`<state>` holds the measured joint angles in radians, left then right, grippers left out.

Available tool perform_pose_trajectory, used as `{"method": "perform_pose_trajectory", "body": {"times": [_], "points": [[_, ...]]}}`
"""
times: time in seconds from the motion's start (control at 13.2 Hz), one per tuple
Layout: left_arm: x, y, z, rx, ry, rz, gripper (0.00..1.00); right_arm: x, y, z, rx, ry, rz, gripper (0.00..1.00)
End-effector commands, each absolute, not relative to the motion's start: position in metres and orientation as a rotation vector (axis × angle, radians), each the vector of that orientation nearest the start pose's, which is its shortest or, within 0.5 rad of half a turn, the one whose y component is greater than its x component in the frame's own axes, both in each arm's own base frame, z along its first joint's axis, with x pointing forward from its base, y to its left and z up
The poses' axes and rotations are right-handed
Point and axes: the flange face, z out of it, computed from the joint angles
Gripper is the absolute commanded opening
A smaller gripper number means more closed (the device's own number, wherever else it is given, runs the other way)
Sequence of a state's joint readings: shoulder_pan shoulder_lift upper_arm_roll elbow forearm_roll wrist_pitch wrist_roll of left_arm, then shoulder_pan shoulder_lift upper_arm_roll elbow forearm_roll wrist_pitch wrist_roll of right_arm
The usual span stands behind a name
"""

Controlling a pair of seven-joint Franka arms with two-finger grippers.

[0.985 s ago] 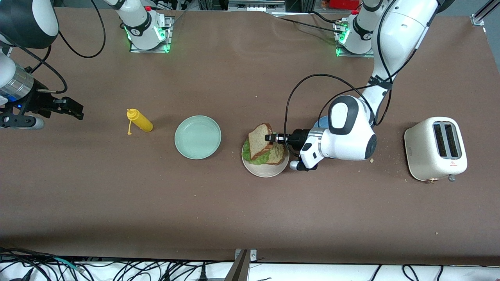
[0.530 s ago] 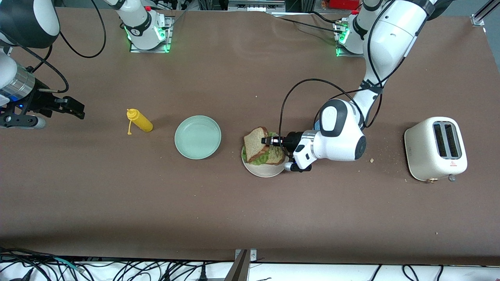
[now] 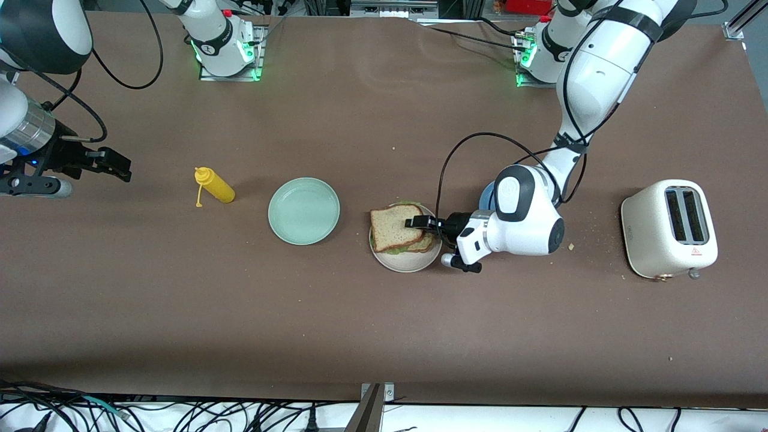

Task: Make sandwich in beige plate with both arms
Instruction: 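Lower the toast with the left gripper onto the lettuce on the beige plate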

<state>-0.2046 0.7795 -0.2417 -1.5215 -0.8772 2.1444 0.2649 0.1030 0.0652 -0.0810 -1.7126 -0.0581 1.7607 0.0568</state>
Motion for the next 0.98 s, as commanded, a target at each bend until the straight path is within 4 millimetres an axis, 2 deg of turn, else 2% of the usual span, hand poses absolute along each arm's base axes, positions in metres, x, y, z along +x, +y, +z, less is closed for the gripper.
{"method": "perform_pose_trajectory", "body": {"times": [0.0, 0.23, 0.38, 0.53, 0.76, 0.91], "points": [[0.646, -0.298, 0.214, 2.269, -0.097, -0.229, 1.00, 0.577, 0.007, 0.543, -3.219, 0.021, 0.040, 1.00], [0.653, -0.282, 0.214, 2.291, -0.084, -0.212, 1.00, 0.577, 0.008, 0.542, -3.218, 0.029, 0.052, 1.00], [0.657, -0.270, 0.217, 2.356, -0.136, -0.196, 1.00, 0.576, 0.007, 0.541, -3.219, 0.026, 0.057, 1.00], [0.666, -0.242, 0.217, 2.406, -0.148, -0.179, 1.00, 0.576, 0.007, 0.541, -3.218, 0.024, 0.057, 1.00], [0.673, -0.224, 0.225, 2.479, -0.214, -0.154, 1.00, 0.575, 0.007, 0.541, -3.219, 0.026, 0.057, 1.00], [0.679, -0.201, 0.231, 2.550, -0.261, -0.138, 1.00, 0.575, 0.007, 0.542, -3.219, 0.024, 0.055, 1.00]]}}
